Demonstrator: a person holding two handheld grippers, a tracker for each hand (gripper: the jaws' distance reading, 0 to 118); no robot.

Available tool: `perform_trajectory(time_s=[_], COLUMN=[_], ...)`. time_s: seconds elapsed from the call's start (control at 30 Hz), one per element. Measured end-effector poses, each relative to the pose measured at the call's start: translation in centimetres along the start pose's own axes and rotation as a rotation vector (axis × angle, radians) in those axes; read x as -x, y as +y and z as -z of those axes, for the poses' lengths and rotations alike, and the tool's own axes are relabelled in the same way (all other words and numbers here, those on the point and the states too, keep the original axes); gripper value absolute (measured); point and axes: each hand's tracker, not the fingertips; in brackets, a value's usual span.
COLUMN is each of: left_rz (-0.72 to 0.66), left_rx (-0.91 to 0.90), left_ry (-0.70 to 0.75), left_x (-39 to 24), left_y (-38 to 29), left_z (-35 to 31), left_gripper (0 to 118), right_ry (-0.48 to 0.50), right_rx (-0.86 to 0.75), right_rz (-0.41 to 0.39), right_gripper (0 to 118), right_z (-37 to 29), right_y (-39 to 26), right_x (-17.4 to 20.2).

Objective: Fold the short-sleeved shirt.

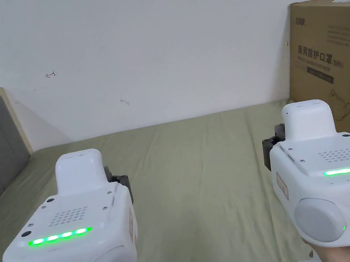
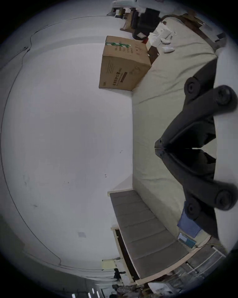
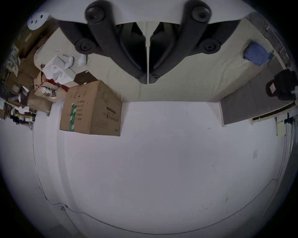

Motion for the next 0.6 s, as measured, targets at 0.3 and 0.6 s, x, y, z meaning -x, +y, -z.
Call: perform_trajectory(time_s=[0.3, 0.6], left_rz=[0.003, 0.035], left_rx=[0.01, 0.019], left_ry=[-0.056, -0.043], left_x=[0.19, 0.07], left_y=[-0.53, 0.04], left_z=[0.27, -0.01], left_gripper=[96, 114], right_ry=[0.005, 0.007], right_rx=[-0.049, -0.054], right_rz=[-0.033, -0.049], right_gripper=[116, 117], right_z=[-0.58, -0.41], right_y=[-0.73, -0.74], right_x=[0.3, 0.45])
